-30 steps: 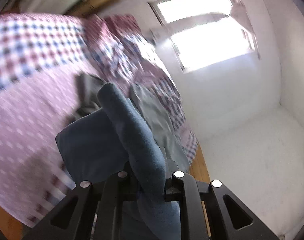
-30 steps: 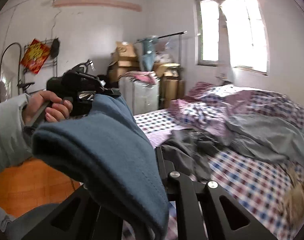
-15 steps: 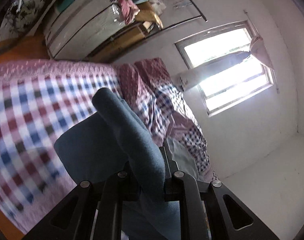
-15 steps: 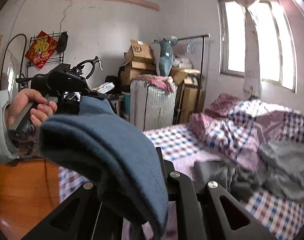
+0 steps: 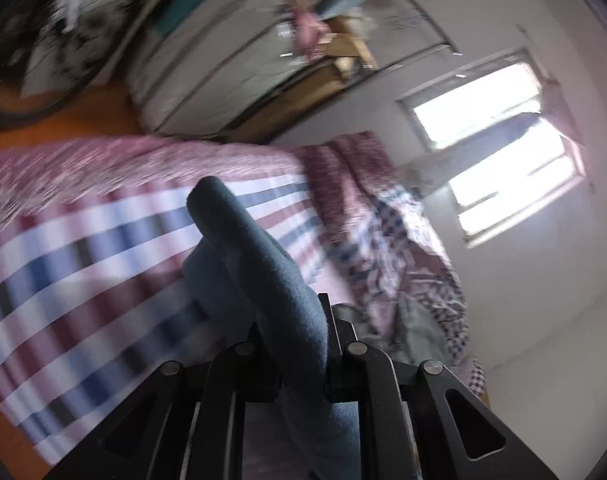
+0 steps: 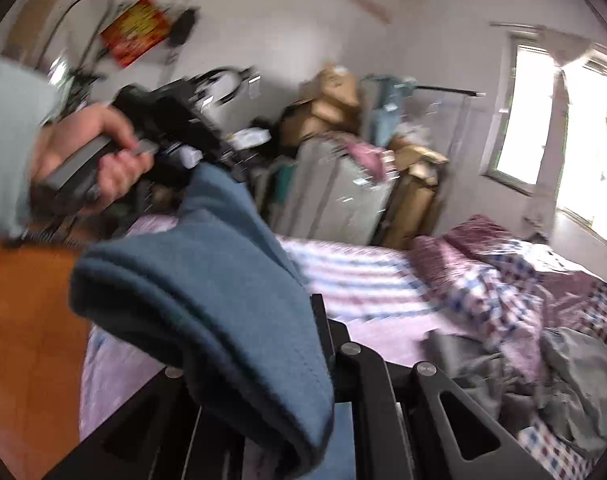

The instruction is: Fold clothes

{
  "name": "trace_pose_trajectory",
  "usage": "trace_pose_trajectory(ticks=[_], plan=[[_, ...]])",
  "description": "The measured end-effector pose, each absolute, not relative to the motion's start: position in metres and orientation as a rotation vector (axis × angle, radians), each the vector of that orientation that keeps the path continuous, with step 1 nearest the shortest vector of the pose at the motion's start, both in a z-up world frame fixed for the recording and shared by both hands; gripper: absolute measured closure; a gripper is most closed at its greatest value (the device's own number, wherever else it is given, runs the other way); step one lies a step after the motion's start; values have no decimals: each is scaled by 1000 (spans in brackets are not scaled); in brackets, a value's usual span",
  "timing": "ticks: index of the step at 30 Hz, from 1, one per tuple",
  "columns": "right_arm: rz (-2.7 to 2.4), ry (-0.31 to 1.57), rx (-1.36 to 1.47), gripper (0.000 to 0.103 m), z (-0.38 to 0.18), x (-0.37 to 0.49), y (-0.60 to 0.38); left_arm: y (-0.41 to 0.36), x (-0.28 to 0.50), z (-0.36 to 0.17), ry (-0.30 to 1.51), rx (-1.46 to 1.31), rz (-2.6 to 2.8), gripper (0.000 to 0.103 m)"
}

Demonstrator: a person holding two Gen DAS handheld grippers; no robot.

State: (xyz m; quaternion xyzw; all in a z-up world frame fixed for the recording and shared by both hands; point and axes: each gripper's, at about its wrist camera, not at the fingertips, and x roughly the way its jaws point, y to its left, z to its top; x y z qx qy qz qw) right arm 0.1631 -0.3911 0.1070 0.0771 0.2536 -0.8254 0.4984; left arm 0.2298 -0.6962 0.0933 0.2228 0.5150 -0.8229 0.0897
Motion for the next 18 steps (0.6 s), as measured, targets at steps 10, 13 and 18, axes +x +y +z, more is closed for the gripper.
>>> trace_pose_trajectory(ticks=[10,13,18], plan=[[-1821,776,201,91,47,224,-411,-718,290,25,1547,704,-2327,90],[-1795,804,238,88,39,230,-411,-717,298,14,1542,738,-2306,90],[-1716,837,290,63,32,245,-404,-718,317,3,1523,759,-2254,86]])
